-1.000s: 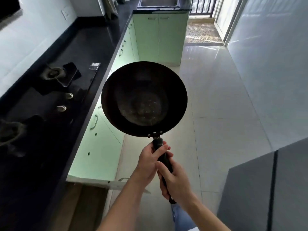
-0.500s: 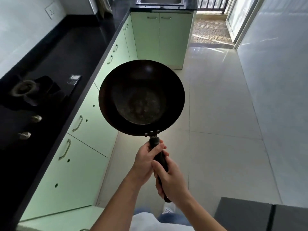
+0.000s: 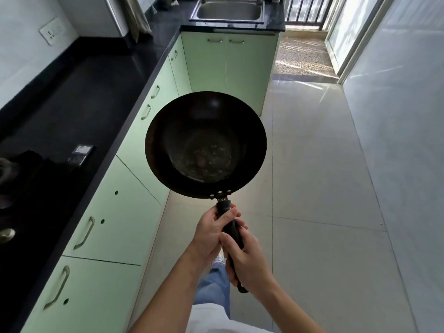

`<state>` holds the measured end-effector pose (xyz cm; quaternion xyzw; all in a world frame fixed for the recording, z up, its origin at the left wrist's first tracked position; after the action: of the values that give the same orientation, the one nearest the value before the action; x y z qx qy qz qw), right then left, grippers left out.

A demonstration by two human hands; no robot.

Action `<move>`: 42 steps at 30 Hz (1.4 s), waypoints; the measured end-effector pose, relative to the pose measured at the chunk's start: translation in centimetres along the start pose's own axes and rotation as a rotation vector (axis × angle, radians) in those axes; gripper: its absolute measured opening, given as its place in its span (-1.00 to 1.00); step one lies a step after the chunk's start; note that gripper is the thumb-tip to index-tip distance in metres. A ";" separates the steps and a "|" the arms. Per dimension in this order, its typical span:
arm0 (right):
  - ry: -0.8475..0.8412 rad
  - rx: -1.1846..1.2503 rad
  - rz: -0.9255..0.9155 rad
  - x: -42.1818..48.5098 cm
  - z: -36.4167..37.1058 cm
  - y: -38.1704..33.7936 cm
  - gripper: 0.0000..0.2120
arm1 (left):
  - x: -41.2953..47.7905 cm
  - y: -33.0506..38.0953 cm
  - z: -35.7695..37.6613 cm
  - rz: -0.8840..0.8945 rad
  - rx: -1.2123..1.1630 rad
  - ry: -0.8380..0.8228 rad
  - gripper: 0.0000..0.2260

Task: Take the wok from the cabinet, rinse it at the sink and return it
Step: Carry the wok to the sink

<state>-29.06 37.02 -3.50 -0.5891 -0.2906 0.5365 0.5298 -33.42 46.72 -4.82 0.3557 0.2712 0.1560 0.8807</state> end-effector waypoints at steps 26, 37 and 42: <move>0.042 0.011 -0.006 41.0 -17.1 -16.8 -0.76 | 41.8 23.9 -1.9 -0.034 0.106 -0.038 -0.85; -0.017 -0.001 -0.006 56.2 -28.5 -24.5 -0.69 | 59.4 31.7 2.2 0.017 0.073 0.042 -0.92; -0.045 -0.004 0.002 60.9 -30.8 -26.5 -0.75 | 64.1 34.0 1.5 0.014 0.067 0.059 -0.88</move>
<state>21.50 90.04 -2.65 -0.5781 -0.3031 0.5495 0.5215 16.25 99.62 -3.20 0.3823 0.2996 0.1636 0.8587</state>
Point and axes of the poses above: each hand's wrist, its own x-axis towards the middle knuckle, its own z-axis out of the palm, y = z × x, the point moved 3 cm from there along x, towards the middle knuckle, and after that the axes turned 13 degrees about -y, right-handed, at the moved point
